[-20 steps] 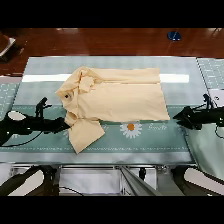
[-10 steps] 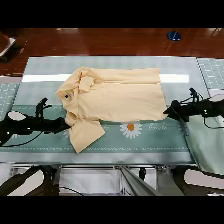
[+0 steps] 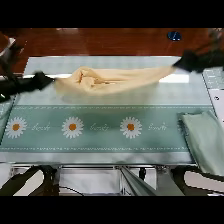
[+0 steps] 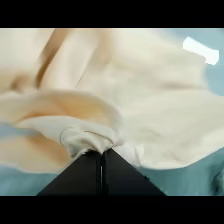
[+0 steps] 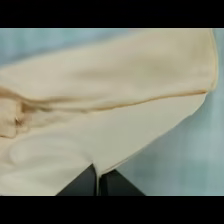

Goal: Fold the shirts.

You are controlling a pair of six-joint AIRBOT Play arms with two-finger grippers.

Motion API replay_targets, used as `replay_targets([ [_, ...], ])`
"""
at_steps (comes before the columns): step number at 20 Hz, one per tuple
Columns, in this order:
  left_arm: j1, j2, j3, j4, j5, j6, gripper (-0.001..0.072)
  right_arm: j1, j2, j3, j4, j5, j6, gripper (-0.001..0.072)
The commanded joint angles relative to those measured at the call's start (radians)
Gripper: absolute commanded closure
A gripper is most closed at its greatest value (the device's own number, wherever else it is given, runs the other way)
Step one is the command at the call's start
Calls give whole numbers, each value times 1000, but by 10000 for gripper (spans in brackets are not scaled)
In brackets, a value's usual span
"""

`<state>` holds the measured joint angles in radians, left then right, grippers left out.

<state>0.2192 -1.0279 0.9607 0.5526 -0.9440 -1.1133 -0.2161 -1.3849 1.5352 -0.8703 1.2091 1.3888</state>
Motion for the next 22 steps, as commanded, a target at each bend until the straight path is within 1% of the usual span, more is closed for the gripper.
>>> replay_targets([
  [1, 4, 39, 381, -73, 25, -44, 680, 0, 84, 391, -78, 44, 65, 693],
  [3, 27, 42, 567, -71, 24, -91, 680, 0, 158, 516, -129, 49, 74, 693],
  [4, 44, 47, 641, -54, 24, -111, 680, 0, 210, 532, -161, 43, 77, 693],
  [5, 66, 57, 709, -7, 24, -157, 680, 0, 273, 532, -206, 43, 79, 693],
  [7, 105, 101, 801, 131, 13, -245, 680, 0, 389, 532, -301, 79, 90, 693],
  [11, 158, 282, 844, 426, -18, -350, 680, 0, 574, 532, -454, 159, 116, 692],
  [14, 163, 423, 844, 600, -72, -370, 680, 0, 652, 532, -475, 217, 128, 693],
  [16, 163, 499, 843, 694, -101, -370, 680, 0, 673, 531, -475, 266, 133, 693],
  [18, 163, 557, 843, 786, -144, -393, 680, 0, 678, 522, -472, 303, 142, 692],
  [20, 163, 589, 832, 814, -198, -394, 680, 0, 689, 471, -470, 315, 145, 693],
  [22, 161, 602, 779, 809, -248, -423, 680, 0, 697, 387, -450, 334, 145, 692],
])
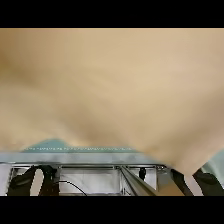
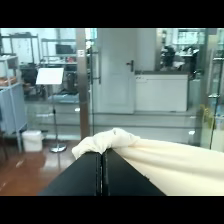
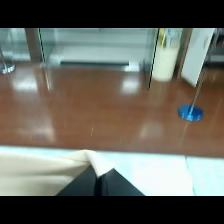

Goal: Fold the shirts.

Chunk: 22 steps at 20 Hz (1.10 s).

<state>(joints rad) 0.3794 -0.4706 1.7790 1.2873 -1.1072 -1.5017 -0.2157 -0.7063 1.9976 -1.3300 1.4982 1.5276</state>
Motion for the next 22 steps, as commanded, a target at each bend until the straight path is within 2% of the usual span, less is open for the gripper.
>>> replay_targets([
  [1, 1, 44, -85, 69, -101, -41, 680, 0, 18, -122, 39, 48, 2, 693],
  [4, 0, 23, -322, -47, -95, -34, 680, -1, 18, -320, 145, 8, -31, 692],
  [6, 0, -22, -512, -200, -50, 35, 680, 0, 11, -481, 192, -53, -52, 693],
  [8, -1, -97, -679, -324, 39, 85, 680, 0, -31, -625, 219, -116, -79, 693],
  [11, -74, -275, -799, -344, 200, 103, 680, 0, -179, -756, 237, -225, -129, 693],
  [14, -210, -518, -788, -346, 433, 102, 680, 8, -402, -755, 254, -355, -170, 693],
  [17, -314, -781, -684, -346, 639, 70, 680, 8, -663, -639, 277, -440, -167, 693],
  [19, -346, -952, -568, -346, 675, 38, 680, 8, -832, -507, 314, -449, -167, 693],
  [22, -363, -1165, -389, -346, 631, -44, 680, 8, -1040, -315, 338, -451, -132, 693],
])
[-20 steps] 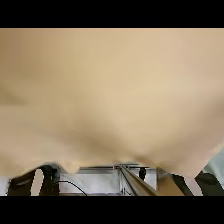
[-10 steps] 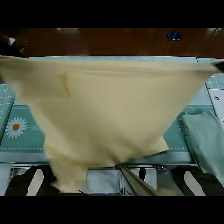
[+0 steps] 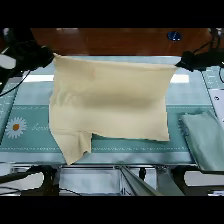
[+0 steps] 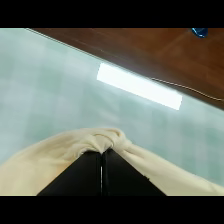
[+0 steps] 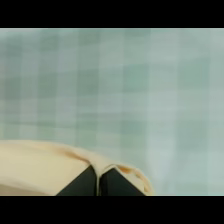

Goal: Fold the shirts.

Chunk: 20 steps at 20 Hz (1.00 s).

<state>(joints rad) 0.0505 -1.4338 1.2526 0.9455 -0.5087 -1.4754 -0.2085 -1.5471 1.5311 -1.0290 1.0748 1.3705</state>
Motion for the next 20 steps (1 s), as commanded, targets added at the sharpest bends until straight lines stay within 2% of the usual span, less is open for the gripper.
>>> replay_targets([
  [1, -36, -259, 193, -4, -1, -92, 680, 0, -246, 192, 37, -28, 47, 693],
  [5, -37, -388, 318, -4, -117, -93, 680, 2, -364, 254, 68, -12, 66, 693],
  [11, 1, -407, 348, -3, -293, -82, 680, -3, -379, 255, 85, 40, 64, 692],
  [13, 46, -392, 408, -3, -409, -65, 680, -29, -342, 255, 87, 83, 47, 692],
  [14, 70, -385, 447, -3, -492, -29, 680, -47, -319, 255, 87, 116, 37, 692],
  [17, 119, -381, 529, -3, -811, 82, 680, -85, -261, 254, 84, 307, -5, 692],
  [18, 122, -383, 526, 9, -909, 101, 680, -86, -250, 253, 73, 388, -27, 692],
  [20, 106, -387, 482, 92, -1017, 107, 680, -74, -239, 220, 58, 449, -45, 692],
])
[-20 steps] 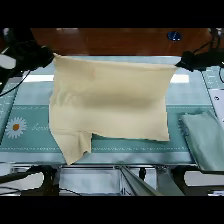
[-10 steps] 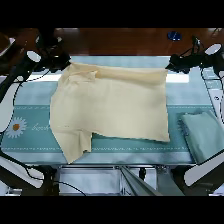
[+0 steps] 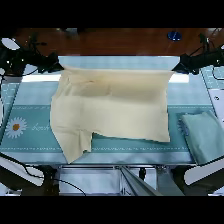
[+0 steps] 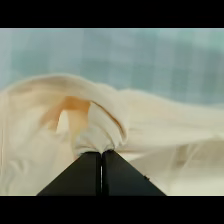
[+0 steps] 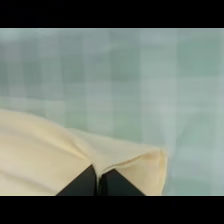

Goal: Fold the shirts.

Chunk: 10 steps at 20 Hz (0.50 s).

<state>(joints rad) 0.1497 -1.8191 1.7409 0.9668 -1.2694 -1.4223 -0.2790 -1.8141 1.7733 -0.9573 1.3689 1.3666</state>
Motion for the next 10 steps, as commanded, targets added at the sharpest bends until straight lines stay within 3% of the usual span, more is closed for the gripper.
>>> replay_targets([
  [1, -6, -2, -43, 117, -270, 53, 679, 8, 31, -60, -15, 151, -41, 692],
  [5, -34, -2, -174, 216, -272, 53, 680, 47, 31, -214, -92, 109, -37, 692],
  [10, -30, -2, -185, 231, -272, 53, 679, 71, 29, -286, -91, 32, -36, 692],
])
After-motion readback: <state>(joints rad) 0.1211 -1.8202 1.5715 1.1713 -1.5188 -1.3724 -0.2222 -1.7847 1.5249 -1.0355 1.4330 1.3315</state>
